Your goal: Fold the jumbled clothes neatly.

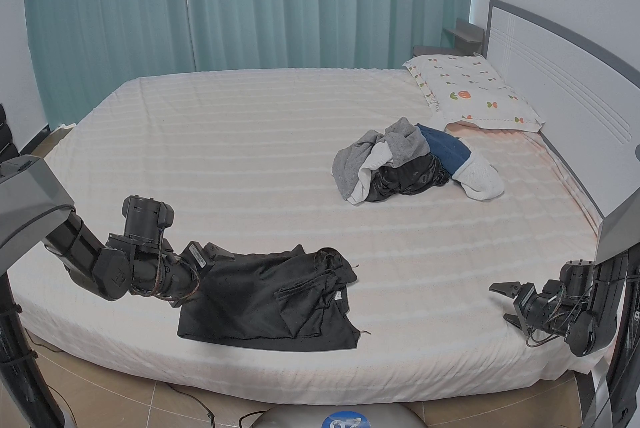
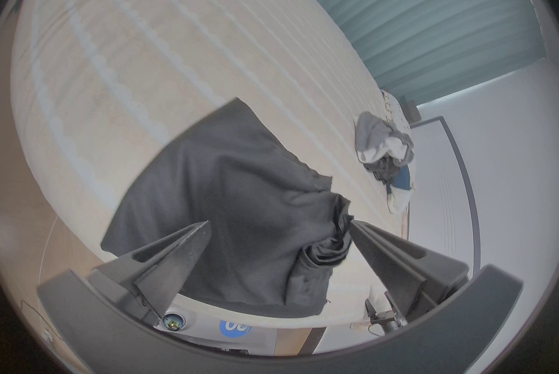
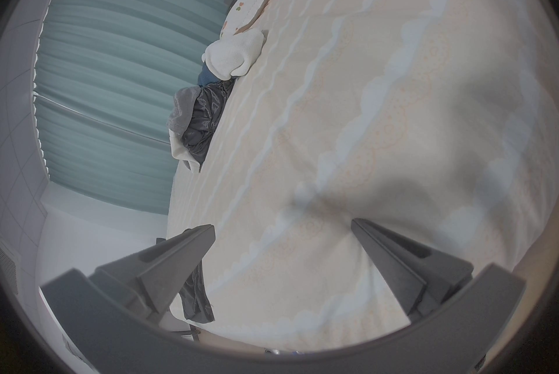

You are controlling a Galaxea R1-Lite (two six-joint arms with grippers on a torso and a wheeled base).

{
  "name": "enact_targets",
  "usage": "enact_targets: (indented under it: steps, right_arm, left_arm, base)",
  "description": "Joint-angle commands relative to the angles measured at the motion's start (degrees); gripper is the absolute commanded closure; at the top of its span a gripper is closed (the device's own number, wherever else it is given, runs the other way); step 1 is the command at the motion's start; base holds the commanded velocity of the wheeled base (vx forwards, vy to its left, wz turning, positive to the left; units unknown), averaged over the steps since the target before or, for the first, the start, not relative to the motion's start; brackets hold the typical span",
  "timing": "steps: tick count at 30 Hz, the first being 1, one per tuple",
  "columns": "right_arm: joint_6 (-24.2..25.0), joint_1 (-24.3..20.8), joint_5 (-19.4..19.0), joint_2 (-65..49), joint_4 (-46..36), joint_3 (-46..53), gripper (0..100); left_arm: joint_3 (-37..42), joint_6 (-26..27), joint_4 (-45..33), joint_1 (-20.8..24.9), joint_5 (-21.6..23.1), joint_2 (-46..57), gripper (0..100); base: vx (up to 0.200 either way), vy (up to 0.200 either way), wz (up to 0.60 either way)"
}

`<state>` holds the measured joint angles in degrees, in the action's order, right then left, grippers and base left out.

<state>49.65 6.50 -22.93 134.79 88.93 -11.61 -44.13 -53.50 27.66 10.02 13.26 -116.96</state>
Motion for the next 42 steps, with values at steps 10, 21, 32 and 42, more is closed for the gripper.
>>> enact_targets:
  steps: [10, 21, 32, 42]
  right_arm:
    - [0.3, -16.3, 16.4, -5.5, 0.6, 1.7, 0]
    - [-5.5, -34.5, 29.2, -6.5, -7.9, -6.0, 0]
    - [-9.4, -38.8, 34.2, -8.1, -32.1, -23.6, 0]
    - [-15.6, -39.6, 40.2, -9.0, -38.9, -28.4, 0]
  left_arm:
    - [0.1, 0.0, 0.1, -6.4, 2.9, -2.7, 0]
    - [1.2, 0.0, 0.8, -6.7, 2.9, -3.3, 0]
    - [1.7, 0.5, 1.0, -6.3, 2.3, -3.5, 0]
    - [1.7, 0.5, 1.0, -6.3, 2.3, -3.5, 0]
  base:
    - [0.000, 0.200, 0.00]
    - [0.000, 0.200, 0.00]
    - [0.000, 0.091, 0.00]
    - [0.000, 0.000, 0.00]
